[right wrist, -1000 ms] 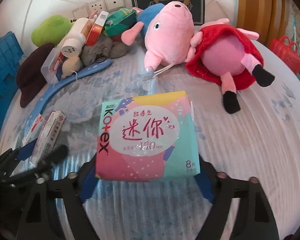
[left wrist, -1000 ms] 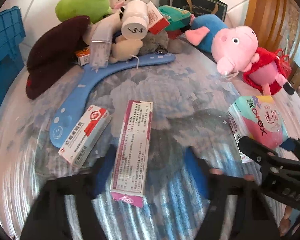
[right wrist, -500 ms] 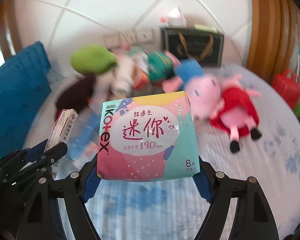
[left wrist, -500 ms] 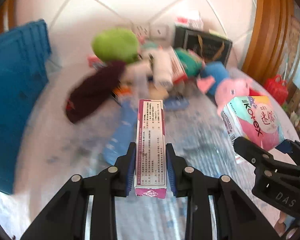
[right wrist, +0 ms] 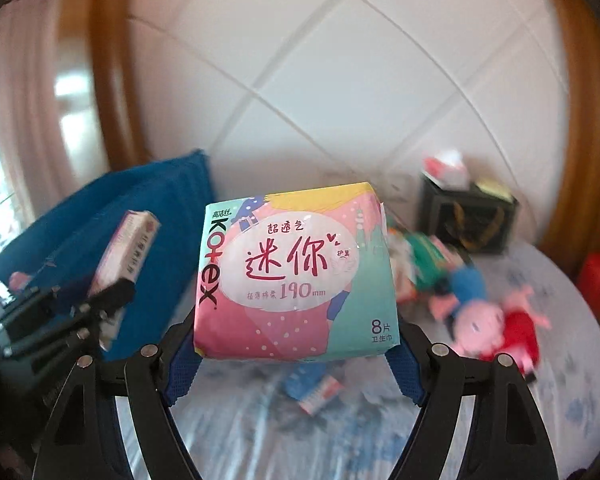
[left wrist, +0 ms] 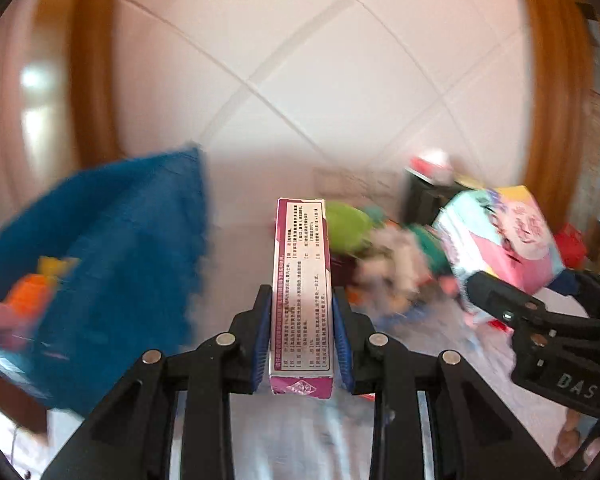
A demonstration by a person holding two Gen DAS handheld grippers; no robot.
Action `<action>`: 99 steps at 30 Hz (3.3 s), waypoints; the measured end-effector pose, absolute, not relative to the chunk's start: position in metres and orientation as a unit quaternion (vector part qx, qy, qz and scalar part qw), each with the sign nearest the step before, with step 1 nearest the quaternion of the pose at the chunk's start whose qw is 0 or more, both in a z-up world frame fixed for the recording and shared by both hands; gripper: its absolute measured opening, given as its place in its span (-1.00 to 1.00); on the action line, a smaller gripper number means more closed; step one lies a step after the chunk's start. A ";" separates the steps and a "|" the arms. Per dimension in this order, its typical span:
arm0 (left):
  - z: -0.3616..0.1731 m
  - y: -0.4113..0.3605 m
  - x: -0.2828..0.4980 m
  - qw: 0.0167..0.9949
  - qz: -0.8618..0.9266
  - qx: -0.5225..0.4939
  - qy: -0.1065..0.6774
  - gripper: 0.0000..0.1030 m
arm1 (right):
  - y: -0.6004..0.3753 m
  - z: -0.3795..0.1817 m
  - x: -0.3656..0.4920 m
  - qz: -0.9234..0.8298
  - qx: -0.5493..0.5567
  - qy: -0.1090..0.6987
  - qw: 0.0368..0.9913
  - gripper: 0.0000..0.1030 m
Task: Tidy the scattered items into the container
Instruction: 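Carry the medicine box and Kotex pack over the blue crate, then open both grippers to drop the box and Kotex pack into the crate, then move both tools back from the crate to the remaining pile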
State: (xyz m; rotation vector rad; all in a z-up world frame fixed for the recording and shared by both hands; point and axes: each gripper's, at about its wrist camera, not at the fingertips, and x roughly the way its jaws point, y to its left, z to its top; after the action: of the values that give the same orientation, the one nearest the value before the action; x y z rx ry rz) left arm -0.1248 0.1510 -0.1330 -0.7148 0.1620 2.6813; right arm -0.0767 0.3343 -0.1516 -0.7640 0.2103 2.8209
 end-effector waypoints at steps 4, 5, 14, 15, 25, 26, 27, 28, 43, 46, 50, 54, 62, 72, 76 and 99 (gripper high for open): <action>-0.108 0.103 -0.133 0.140 0.957 -0.248 0.051 -0.46 | 0.295 -0.129 -0.092 0.967 -0.242 0.054 0.057 0.54; -0.102 0.088 -0.134 0.131 0.960 -0.243 0.049 -0.46 | 0.284 -0.124 -0.098 0.968 -0.242 0.051 0.043 0.54; -0.070 -0.065 -0.185 0.067 0.967 -0.245 0.026 -0.46 | 0.154 -0.093 -0.157 0.973 -0.226 0.026 -0.046 0.54; -0.071 -0.080 -0.193 0.062 0.966 -0.249 0.026 -0.46 | 0.138 -0.092 -0.167 0.972 -0.227 0.027 -0.047 0.54; -0.098 -0.181 -0.260 0.053 0.958 -0.282 0.031 -0.46 | 0.037 -0.119 -0.260 0.956 -0.288 0.031 -0.046 0.54; -0.101 -0.186 -0.266 0.057 0.957 -0.285 0.027 -0.46 | 0.033 -0.120 -0.267 0.955 -0.292 0.028 -0.042 0.54; -0.103 -0.193 -0.269 0.059 0.956 -0.288 0.020 -0.45 | 0.028 -0.122 -0.273 0.954 -0.296 0.025 -0.038 0.54; -0.105 -0.200 -0.272 0.062 0.954 -0.292 0.013 -0.34 | 0.027 -0.123 -0.273 0.954 -0.297 0.023 -0.035 0.55; -0.110 -0.219 -0.253 0.078 0.958 -0.277 -0.003 0.51 | 0.018 -0.120 -0.271 0.959 -0.284 0.013 0.005 0.72; -0.109 -0.218 -0.247 0.077 0.958 -0.275 -0.001 0.51 | 0.019 -0.113 -0.262 0.963 -0.271 0.014 0.006 1.00; -0.107 -0.215 -0.237 0.082 0.958 -0.274 0.002 0.51 | 0.021 -0.108 -0.247 0.966 -0.258 0.013 0.017 0.99; -0.105 -0.207 -0.224 0.090 0.959 -0.269 0.000 0.51 | 0.028 -0.108 -0.232 0.967 -0.254 0.016 0.027 0.99; -0.095 -0.177 -0.196 0.101 0.964 -0.247 0.000 0.51 | 0.052 -0.103 -0.198 0.968 -0.243 0.009 0.060 0.99; -0.077 -0.091 -0.135 0.140 0.967 -0.210 0.009 0.51 | 0.147 -0.103 -0.116 0.969 -0.217 0.058 0.106 0.99; -0.082 -0.029 -0.107 0.174 0.963 -0.206 0.013 0.51 | 0.215 -0.114 -0.069 0.961 -0.220 0.078 0.148 0.99; -0.297 0.218 -0.116 0.273 0.867 -0.411 0.076 0.51 | 0.528 -0.300 0.144 0.814 -0.373 0.237 0.377 0.99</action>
State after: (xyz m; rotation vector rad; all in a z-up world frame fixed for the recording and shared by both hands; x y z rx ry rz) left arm -0.1158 0.2178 -0.2965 -1.1054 0.2054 2.3320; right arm 0.1443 0.5279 -0.3003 -0.9543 0.6048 2.0819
